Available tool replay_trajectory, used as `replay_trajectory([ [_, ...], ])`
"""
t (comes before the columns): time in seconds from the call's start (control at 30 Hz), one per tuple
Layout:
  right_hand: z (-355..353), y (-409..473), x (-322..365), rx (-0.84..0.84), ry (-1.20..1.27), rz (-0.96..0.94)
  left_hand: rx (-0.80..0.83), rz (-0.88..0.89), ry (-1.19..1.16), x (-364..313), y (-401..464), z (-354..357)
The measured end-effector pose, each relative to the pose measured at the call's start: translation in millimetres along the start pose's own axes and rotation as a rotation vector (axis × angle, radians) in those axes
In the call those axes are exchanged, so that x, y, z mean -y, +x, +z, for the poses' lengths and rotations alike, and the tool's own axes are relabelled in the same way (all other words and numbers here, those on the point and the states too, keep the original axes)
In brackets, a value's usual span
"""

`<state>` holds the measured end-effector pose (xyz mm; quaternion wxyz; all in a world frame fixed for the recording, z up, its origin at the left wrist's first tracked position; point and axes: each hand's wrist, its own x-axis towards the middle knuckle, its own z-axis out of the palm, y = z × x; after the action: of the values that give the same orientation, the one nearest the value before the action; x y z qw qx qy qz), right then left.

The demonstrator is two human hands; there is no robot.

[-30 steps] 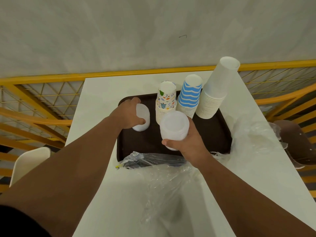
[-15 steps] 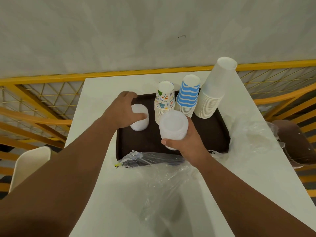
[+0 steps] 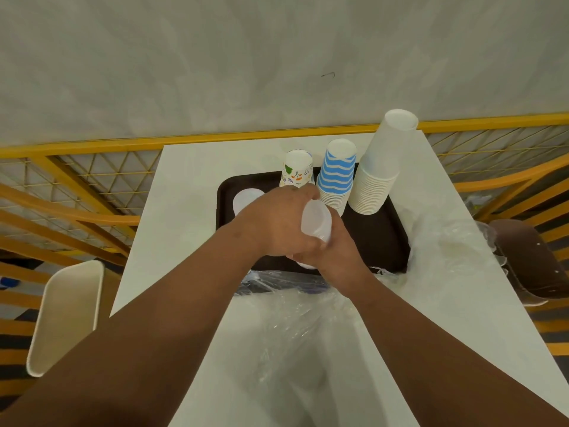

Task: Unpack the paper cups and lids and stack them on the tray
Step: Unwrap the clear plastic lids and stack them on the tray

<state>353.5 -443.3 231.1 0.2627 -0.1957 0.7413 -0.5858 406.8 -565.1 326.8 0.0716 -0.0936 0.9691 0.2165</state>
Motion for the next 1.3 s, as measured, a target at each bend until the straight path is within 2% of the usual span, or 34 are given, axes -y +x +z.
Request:
replay_trajectory([
  [0.27,-3,-1,-5,0.002,0.037,-0.018,-0.052,-0.011,-0.075,1,-2,-2],
  [0.43,1,4,-12,-0.021,0.096,-0.051,-0.302,0.032,-0.105,12,-5,-23],
  [0.5,2,6,-13,-0.028,0.09,-0.055,-0.402,-0.008,-0.156,24,-3,-36],
  [0.57,1,7,-12,-0.025,0.057,-0.058,-0.435,-0.097,-0.171,46,3,-44],
  [0.73,-2,7,-16,-0.039,0.04,-0.036,-0.277,-0.271,-0.079,103,30,-27],
  [0.93,-4,8,-22,-0.037,-0.021,-0.025,-0.078,-0.267,-0.047,131,52,11],
  [1.3,-5,10,-23,-0.034,-0.046,-0.019,-0.054,-0.278,-0.006,137,61,31],
])
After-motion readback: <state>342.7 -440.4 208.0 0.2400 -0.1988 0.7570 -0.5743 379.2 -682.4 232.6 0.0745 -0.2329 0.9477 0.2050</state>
